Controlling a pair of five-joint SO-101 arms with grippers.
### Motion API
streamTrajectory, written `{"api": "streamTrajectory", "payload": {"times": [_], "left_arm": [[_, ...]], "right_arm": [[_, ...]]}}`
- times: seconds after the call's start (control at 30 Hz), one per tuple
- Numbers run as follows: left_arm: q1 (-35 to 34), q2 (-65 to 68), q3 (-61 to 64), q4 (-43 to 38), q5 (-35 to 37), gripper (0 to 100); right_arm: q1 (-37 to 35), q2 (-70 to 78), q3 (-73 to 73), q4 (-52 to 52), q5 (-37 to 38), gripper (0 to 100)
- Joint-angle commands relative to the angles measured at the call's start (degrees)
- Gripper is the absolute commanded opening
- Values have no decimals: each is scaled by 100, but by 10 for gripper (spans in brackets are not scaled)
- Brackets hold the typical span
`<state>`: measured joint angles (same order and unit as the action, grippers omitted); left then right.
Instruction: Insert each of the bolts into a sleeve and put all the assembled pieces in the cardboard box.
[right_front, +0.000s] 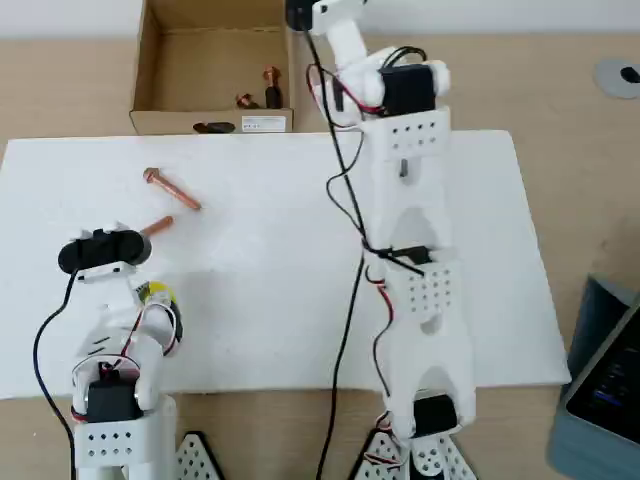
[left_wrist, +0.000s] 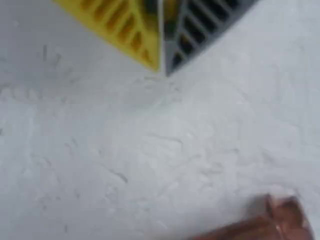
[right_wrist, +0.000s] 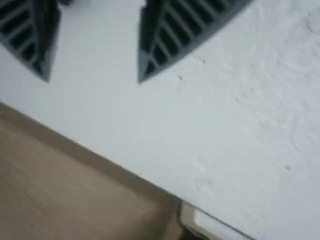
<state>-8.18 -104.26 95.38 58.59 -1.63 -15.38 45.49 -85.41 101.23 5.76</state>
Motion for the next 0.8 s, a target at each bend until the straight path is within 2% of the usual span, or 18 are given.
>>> {"api": "streamTrajectory", "payload": {"times": [0.0, 0.13, 0.23, 0.5, 0.77], "left_arm": [[26, -31, -26, -97, 0, 2], [26, -31, -26, -97, 0, 2], [18, -31, -26, -97, 0, 2], [18, -31, -26, -97, 0, 2], [18, -31, -26, -97, 0, 2]], "right_arm": [[198, -1042, 787, 132, -35, 131], [233, -1727, 1974, 123, -53, 131], [312, -2044, 2668, 123, -334, 133], [927, -2088, 3758, 123, -396, 133], [945, -2079, 4980, -273, -404, 133]]}}
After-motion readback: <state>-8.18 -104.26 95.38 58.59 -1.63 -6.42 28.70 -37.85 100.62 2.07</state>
